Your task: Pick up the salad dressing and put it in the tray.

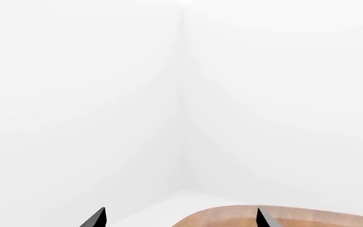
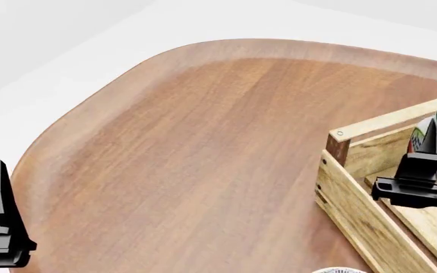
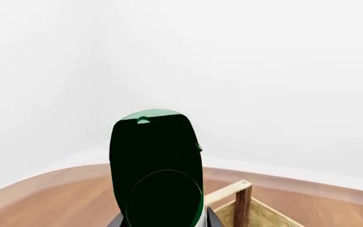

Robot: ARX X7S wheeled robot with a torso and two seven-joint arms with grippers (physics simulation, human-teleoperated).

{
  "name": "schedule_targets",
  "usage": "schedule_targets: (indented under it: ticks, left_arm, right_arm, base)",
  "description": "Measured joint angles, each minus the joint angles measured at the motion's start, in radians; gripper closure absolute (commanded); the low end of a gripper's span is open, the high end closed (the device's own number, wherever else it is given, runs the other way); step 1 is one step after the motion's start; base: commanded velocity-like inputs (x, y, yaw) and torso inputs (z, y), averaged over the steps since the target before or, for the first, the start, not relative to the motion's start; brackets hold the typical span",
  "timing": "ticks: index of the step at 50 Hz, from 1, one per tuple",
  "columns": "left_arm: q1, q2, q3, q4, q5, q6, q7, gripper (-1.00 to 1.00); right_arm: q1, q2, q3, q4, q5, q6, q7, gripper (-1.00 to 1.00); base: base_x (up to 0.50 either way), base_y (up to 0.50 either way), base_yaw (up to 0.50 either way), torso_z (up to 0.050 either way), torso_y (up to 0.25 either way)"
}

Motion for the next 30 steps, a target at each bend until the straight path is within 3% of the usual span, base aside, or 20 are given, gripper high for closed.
schedule_targets:
  ticks: [30]
  left_arm:
    - [-0.001, -0.005, 0.009, -0.005, 0.002, 0.007, -0.007, -1.00]
  right_arm:
    - [0.102, -0.010, 0.033, 0.306, -0.130, -0.127, 0.055, 1.00]
  base:
    - [0.00, 0.00, 0.00, 0.001, 0.001]
